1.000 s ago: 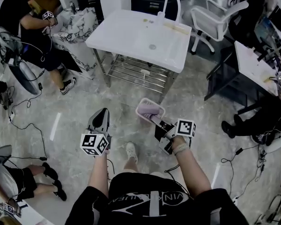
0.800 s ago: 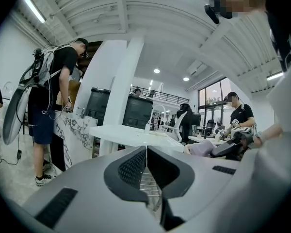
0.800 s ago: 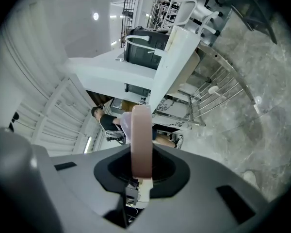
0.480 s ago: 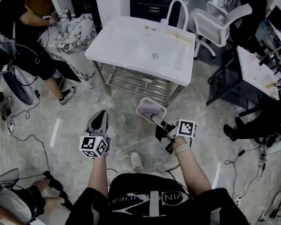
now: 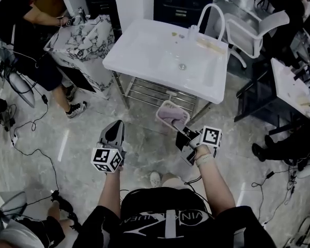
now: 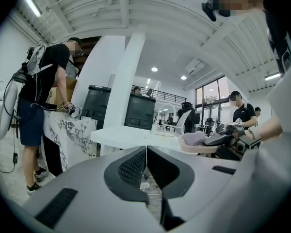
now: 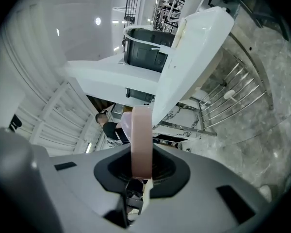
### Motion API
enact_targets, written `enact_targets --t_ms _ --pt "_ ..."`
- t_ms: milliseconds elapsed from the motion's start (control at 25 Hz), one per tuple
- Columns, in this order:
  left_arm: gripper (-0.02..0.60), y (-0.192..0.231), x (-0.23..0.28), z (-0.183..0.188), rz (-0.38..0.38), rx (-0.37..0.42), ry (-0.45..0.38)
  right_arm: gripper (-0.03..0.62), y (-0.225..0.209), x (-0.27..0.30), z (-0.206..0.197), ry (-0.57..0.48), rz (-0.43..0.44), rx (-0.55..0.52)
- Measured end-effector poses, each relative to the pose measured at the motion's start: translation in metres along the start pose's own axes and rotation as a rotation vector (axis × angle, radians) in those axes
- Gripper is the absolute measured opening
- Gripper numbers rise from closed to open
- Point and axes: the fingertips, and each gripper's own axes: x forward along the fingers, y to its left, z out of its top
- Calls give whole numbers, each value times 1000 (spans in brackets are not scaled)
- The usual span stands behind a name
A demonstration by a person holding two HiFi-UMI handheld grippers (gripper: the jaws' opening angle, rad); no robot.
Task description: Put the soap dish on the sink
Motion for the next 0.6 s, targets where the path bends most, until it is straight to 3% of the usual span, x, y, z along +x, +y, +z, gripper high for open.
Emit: enact_targets --t_ms 600 --pt "21 49 56 23 6 -5 -19 64 -1 79 44 41 24 2"
